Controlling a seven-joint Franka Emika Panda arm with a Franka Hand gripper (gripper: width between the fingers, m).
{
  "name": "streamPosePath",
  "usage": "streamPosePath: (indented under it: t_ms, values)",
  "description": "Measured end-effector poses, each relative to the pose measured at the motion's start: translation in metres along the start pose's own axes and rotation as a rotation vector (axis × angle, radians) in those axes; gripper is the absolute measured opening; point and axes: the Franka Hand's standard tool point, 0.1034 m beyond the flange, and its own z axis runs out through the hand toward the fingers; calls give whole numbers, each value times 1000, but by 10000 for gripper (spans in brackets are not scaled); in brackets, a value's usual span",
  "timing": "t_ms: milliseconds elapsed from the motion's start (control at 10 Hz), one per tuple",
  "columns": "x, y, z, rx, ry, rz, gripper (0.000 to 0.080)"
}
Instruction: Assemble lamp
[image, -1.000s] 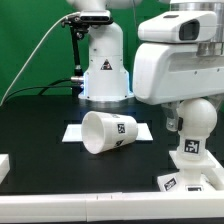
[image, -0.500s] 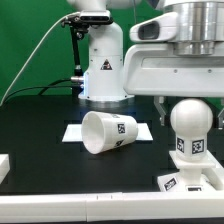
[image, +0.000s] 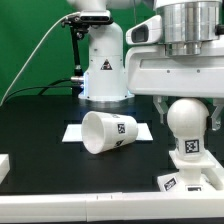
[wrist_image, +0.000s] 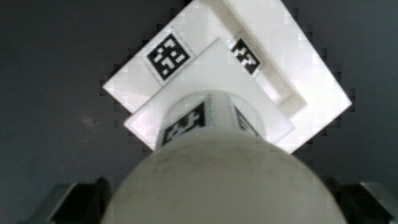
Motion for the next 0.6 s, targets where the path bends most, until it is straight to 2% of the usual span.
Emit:
streamPosePath:
  t_ms: [200,300,400,600]
  values:
    - [-5,-3,1,-23,-51,343,574]
    - [-8,-6,2,-18,-71,575,574]
    - [-10,-8,2,-7,-90,702,575]
    - [-9,-8,2,-5,-91,686,575]
